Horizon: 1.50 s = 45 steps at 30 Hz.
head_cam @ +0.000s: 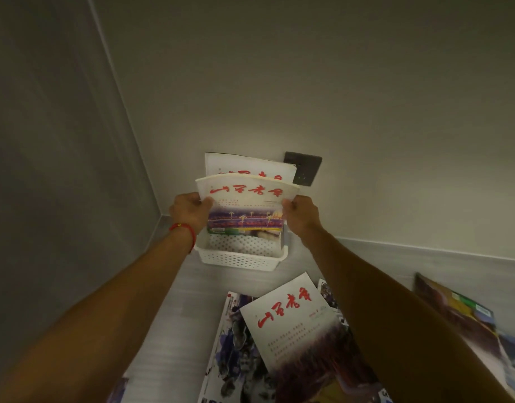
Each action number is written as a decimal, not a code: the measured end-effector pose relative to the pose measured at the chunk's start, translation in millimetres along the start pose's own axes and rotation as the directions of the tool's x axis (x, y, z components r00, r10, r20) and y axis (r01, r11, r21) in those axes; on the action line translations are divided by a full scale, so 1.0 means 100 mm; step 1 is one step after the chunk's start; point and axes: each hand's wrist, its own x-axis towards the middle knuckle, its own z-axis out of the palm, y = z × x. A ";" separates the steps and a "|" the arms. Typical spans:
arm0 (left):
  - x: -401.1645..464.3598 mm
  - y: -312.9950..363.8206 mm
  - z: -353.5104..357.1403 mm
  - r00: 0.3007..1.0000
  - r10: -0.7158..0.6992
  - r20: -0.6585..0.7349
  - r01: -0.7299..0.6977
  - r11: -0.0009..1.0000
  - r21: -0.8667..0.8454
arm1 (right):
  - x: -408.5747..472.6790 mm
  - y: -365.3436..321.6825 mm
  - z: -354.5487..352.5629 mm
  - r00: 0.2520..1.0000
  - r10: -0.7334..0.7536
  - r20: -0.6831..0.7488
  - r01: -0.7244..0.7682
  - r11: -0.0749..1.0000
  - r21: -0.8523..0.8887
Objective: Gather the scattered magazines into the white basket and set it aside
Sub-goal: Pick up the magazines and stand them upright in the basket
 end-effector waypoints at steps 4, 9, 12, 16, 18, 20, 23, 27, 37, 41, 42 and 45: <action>0.08 -0.03 0.04 1.000 -0.008 -0.018 0.008 1.000 0.007 | 0.05 0.03 0.07 1.000 0.011 -0.001 -0.011 1.000 -0.003; 0.05 -0.06 0.16 0.999 -0.033 0.023 0.033 0.999 0.019 | 0.06 0.08 0.04 0.993 0.036 0.115 -0.063 0.969 0.240; 0.11 -0.08 0.20 0.991 -0.111 0.078 0.120 0.986 -0.115 | 0.04 0.06 0.01 0.982 0.062 0.179 -0.124 0.924 0.362; 0.12 -0.17 0.23 0.974 -0.149 0.170 0.182 0.962 -0.202 | -0.07 0.16 -0.06 0.979 0.076 0.188 -0.136 0.935 0.327; 0.00 -0.17 0.23 0.977 -0.141 0.161 0.170 0.968 -0.183 | -0.21 0.39 -0.12 0.985 0.053 0.167 -0.076 0.988 0.136; -0.30 -0.15 0.22 0.997 0.033 0.071 -0.028 0.996 -0.080 | -0.42 0.76 -0.21 0.990 0.041 0.135 -0.028 0.995 -0.099; -1.04 -0.36 0.32 0.928 0.368 0.059 -0.372 0.917 0.146 | -0.82 1.41 -0.39 0.978 0.135 0.162 -0.066 0.926 -0.372; -2.07 -0.85 0.63 0.865 0.304 0.400 -0.429 0.862 0.272 | -1.46 2.13 -0.57 0.948 0.296 0.120 -0.180 0.806 -0.563; -3.02 -1.27 0.98 0.793 0.028 0.609 -0.467 0.669 0.578 | -2.22 2.63 -0.53 0.927 0.369 0.067 -0.277 0.795 -0.539; -3.19 -1.20 0.99 0.910 -0.073 0.409 -0.223 0.745 0.629 | -2.24 2.71 -0.53 0.905 0.396 0.158 -0.304 0.860 -0.410; -3.23 -1.17 1.01 0.926 -0.082 0.368 -0.165 0.791 0.590 | -2.26 2.72 -0.53 0.910 0.370 0.188 -0.276 0.878 -0.392; -3.26 -1.03 1.07 0.964 -0.180 0.196 0.100 0.928 0.358 | -2.33 2.74 -0.51 0.923 0.303 0.237 -0.184 0.889 -0.420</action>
